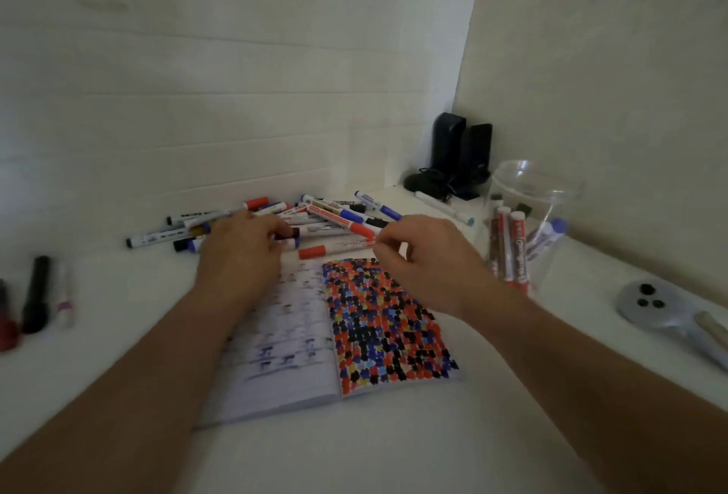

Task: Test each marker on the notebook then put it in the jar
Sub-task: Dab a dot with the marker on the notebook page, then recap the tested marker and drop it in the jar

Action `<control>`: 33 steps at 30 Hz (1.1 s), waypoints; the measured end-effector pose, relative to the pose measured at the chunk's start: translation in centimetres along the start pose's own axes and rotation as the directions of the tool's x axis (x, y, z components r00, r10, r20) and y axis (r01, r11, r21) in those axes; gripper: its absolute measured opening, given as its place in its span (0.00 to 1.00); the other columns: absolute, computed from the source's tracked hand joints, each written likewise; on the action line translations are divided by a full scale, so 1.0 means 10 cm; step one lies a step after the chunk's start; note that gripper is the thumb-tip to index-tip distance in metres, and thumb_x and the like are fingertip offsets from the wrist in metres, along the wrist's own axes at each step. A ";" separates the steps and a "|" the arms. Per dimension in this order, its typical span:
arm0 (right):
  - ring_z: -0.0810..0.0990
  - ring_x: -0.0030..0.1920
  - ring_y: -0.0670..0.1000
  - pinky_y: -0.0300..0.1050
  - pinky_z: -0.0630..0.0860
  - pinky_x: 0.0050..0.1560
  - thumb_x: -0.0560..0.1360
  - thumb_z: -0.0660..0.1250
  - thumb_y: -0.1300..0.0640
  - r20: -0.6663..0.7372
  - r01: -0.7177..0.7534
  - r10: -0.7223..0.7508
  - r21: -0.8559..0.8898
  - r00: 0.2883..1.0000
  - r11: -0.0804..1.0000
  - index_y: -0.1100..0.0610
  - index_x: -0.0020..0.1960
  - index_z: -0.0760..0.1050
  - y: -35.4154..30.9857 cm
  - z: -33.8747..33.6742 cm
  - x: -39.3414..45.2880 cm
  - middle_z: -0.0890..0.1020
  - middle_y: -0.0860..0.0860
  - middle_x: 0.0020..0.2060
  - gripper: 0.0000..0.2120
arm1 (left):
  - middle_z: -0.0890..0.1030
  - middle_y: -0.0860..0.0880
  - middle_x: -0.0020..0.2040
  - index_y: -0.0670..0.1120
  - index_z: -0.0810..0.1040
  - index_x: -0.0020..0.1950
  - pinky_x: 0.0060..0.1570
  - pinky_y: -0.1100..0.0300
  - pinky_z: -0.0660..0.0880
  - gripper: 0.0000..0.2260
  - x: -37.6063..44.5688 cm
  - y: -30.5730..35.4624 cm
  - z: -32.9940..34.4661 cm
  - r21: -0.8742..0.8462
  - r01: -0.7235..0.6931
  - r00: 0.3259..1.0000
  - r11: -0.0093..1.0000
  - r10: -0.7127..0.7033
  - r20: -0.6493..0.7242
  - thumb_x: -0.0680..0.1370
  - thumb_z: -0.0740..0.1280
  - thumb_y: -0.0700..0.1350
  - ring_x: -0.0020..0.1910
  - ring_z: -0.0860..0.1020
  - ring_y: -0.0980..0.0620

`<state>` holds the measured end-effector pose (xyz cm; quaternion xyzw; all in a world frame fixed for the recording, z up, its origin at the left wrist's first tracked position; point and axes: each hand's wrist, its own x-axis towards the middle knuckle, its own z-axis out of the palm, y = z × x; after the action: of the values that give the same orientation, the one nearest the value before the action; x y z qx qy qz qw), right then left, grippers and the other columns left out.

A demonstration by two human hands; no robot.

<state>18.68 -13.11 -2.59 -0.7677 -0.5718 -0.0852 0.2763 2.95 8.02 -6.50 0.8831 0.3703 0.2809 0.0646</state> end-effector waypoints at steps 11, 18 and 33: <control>0.79 0.44 0.41 0.35 0.72 0.44 0.81 0.68 0.51 0.014 -0.311 0.329 0.370 0.944 0.876 0.43 0.45 0.82 0.44 0.44 0.00 0.82 0.41 0.41 0.07 | 0.82 0.50 0.57 0.65 0.80 0.64 0.57 0.47 0.77 0.27 0.13 0.14 0.25 0.199 -0.125 0.985 0.972 0.098 0.143 0.76 0.52 0.74 0.58 0.78 0.46; 0.80 0.45 0.41 0.34 0.72 0.44 0.81 0.68 0.51 0.071 -0.322 0.323 0.417 0.944 0.850 0.42 0.45 0.81 0.44 0.41 0.01 0.83 0.41 0.42 0.07 | 0.79 0.48 0.60 0.60 0.82 0.62 0.59 0.46 0.72 0.18 0.08 0.22 0.29 0.234 -0.055 0.989 0.971 0.020 0.149 0.81 0.59 0.66 0.61 0.73 0.43; 0.81 0.42 0.43 0.35 0.76 0.40 0.82 0.64 0.41 0.075 -0.224 0.246 0.719 0.966 0.658 0.45 0.59 0.82 0.25 0.24 -0.04 0.84 0.45 0.40 0.13 | 0.78 0.60 0.46 0.57 0.75 0.54 0.43 0.60 0.72 0.06 -0.33 0.74 0.02 -0.499 -0.208 0.954 0.842 0.287 0.087 0.85 0.59 0.49 0.45 0.75 0.61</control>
<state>20.44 -12.67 -5.62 -0.6630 -0.4513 0.1717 0.5721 5.73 0.41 -5.77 0.8985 0.1644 0.2995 0.2755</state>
